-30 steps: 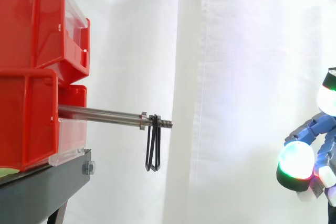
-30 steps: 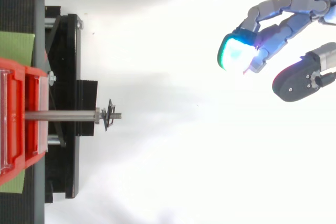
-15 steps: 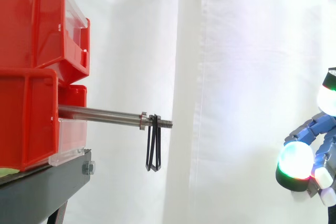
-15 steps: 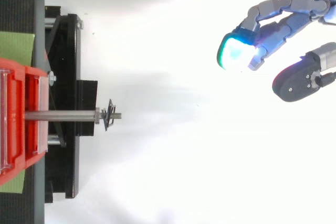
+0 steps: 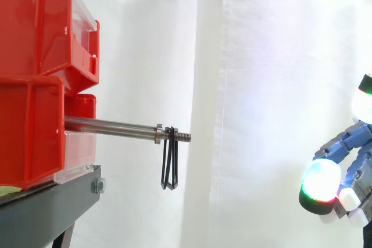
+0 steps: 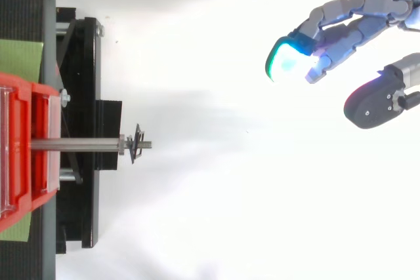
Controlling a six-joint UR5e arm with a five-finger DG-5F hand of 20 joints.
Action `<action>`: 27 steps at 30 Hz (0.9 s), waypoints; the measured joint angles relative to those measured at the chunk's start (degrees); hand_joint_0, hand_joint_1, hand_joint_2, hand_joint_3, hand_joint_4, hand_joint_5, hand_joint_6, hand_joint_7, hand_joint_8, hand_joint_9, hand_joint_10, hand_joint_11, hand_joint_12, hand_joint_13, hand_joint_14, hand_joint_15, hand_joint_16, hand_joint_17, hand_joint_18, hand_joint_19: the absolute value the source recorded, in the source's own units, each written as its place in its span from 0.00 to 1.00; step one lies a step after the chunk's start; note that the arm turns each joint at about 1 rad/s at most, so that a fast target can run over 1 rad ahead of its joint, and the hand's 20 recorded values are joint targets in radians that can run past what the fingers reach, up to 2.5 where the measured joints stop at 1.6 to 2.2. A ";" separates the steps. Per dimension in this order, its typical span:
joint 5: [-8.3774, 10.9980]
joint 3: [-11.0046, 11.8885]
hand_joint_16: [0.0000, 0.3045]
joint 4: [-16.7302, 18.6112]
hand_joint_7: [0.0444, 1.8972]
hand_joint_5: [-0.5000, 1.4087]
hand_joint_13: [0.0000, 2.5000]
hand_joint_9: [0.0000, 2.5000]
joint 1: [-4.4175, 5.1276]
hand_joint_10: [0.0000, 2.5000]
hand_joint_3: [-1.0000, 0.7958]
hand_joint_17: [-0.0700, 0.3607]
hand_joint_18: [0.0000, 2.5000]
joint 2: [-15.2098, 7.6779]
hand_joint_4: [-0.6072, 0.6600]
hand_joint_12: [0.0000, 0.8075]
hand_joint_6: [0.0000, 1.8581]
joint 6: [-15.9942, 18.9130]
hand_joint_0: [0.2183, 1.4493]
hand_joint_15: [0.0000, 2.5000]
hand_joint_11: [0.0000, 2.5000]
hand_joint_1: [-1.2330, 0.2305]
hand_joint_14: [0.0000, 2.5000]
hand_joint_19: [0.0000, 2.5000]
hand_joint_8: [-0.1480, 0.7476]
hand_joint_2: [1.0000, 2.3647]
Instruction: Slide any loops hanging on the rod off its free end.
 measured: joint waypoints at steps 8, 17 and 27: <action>-0.10 2.24 0.15 -0.61 0.34 0.13 0.09 0.18 -0.16 0.00 0.29 0.40 0.17 0.08 0.63 0.42 0.27 0.49 0.24 0.00 0.00 0.48 0.00 0.07 0.48 0.00; -5.16 4.16 0.15 -6.92 0.28 0.12 0.00 0.04 -0.51 0.00 0.28 0.40 0.00 5.12 0.63 0.42 0.27 1.30 0.22 0.00 0.00 0.57 0.00 0.03 0.45 0.00; -5.33 8.47 0.14 -5.71 0.28 0.12 0.00 0.00 -0.67 0.00 0.28 0.39 0.00 5.87 0.66 0.41 0.27 6.44 0.22 0.00 0.00 0.67 0.00 0.02 0.42 0.00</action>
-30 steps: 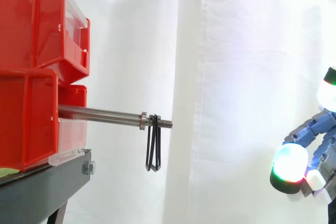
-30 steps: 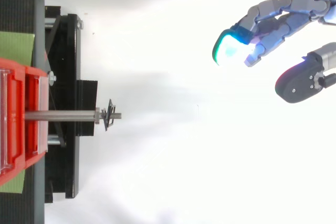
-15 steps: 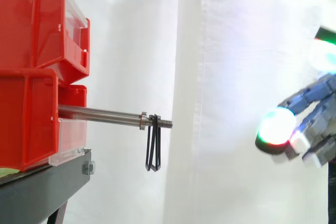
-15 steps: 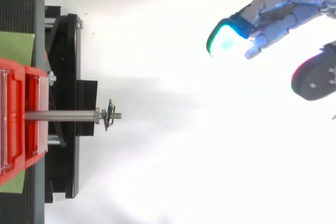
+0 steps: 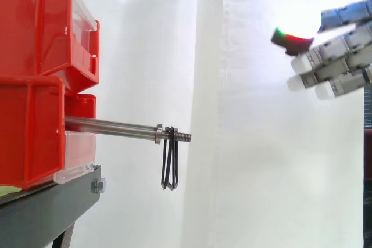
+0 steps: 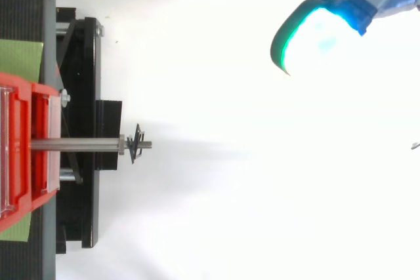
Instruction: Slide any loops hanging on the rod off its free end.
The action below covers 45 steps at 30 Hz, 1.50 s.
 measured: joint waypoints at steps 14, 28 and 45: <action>0.03 0.58 0.14 1.79 0.34 0.13 0.00 0.10 -0.20 0.00 0.29 0.39 0.00 -0.04 0.65 0.38 0.27 0.00 0.24 0.00 0.00 0.54 0.00 0.00 0.42 0.00; -0.34 0.50 0.09 1.66 0.36 0.16 0.16 0.24 -0.19 0.00 0.29 0.30 0.10 -0.60 0.66 0.30 0.27 -1.59 0.26 0.00 0.00 0.47 0.00 0.00 0.42 0.00; -2.35 0.50 0.12 -4.98 0.37 0.15 0.11 0.20 -0.50 0.00 0.30 0.35 0.06 1.07 0.66 0.34 0.27 -4.85 0.29 0.00 0.00 0.41 0.00 0.00 0.42 0.00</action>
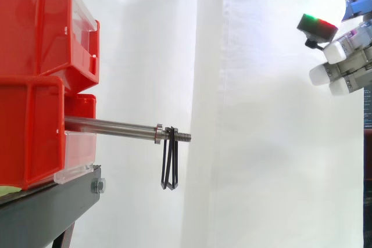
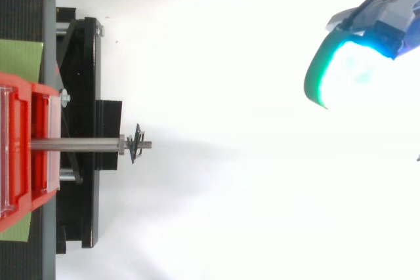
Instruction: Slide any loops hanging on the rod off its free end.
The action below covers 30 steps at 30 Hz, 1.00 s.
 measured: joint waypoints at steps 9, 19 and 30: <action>0.96 -2.84 0.12 -2.93 0.37 0.16 0.11 0.21 -0.57 0.00 0.31 0.36 0.06 4.06 0.67 0.34 0.27 -1.07 0.28 0.00 0.00 0.41 0.00 0.00 0.43 0.00; 7.62 -8.32 0.13 0.84 0.37 0.16 0.11 0.21 -0.03 0.00 0.31 0.37 0.06 6.55 0.67 0.35 0.27 -0.66 0.29 0.00 0.00 0.40 0.00 0.00 0.43 0.00; 11.82 -14.02 0.13 13.61 0.38 0.16 0.10 0.21 0.99 0.00 0.31 0.37 0.04 4.68 0.67 0.37 0.27 -2.02 0.28 0.00 0.00 0.39 0.00 0.00 0.43 0.00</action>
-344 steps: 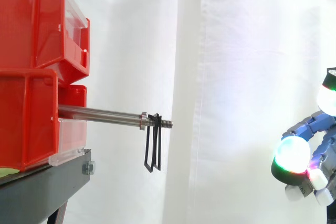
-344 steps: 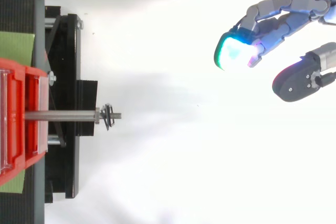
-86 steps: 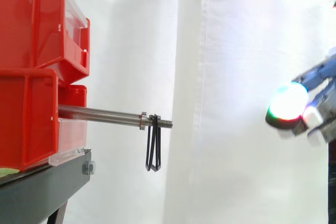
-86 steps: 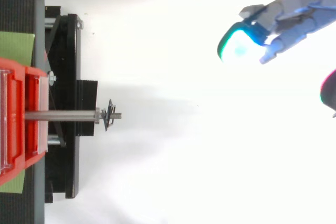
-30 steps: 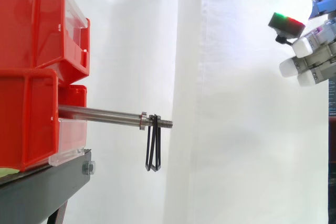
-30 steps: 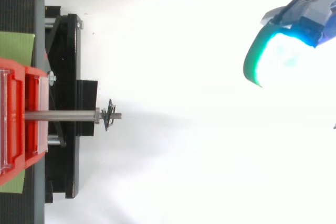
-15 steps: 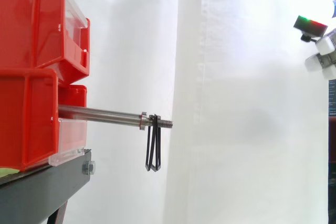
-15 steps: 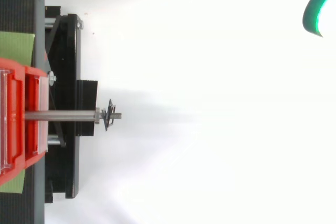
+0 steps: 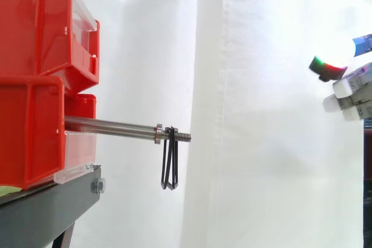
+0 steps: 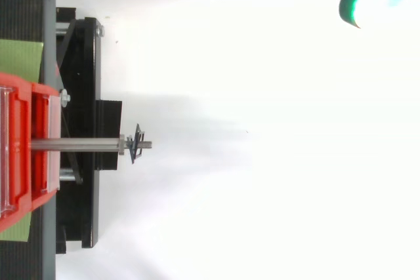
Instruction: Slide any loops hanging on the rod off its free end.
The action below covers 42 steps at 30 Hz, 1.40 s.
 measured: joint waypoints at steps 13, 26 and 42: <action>0.38 -0.21 0.13 1.57 0.38 0.17 0.11 0.24 0.69 0.00 0.31 0.37 0.05 -4.07 0.67 0.37 0.27 -0.03 0.28 0.00 0.00 0.39 0.00 0.01 0.44 0.00; 3.20 -7.59 0.14 10.80 0.38 0.17 0.16 0.27 2.11 0.00 0.28 0.38 0.10 -4.28 0.66 0.38 0.27 0.01 0.24 0.00 0.00 0.43 0.00 0.03 0.46 0.00; 4.76 -8.30 0.14 23.48 0.38 0.17 0.18 0.28 3.94 0.00 0.28 0.38 0.13 -11.13 0.68 0.38 0.27 -3.00 0.25 0.00 0.00 0.43 0.00 0.05 0.46 0.00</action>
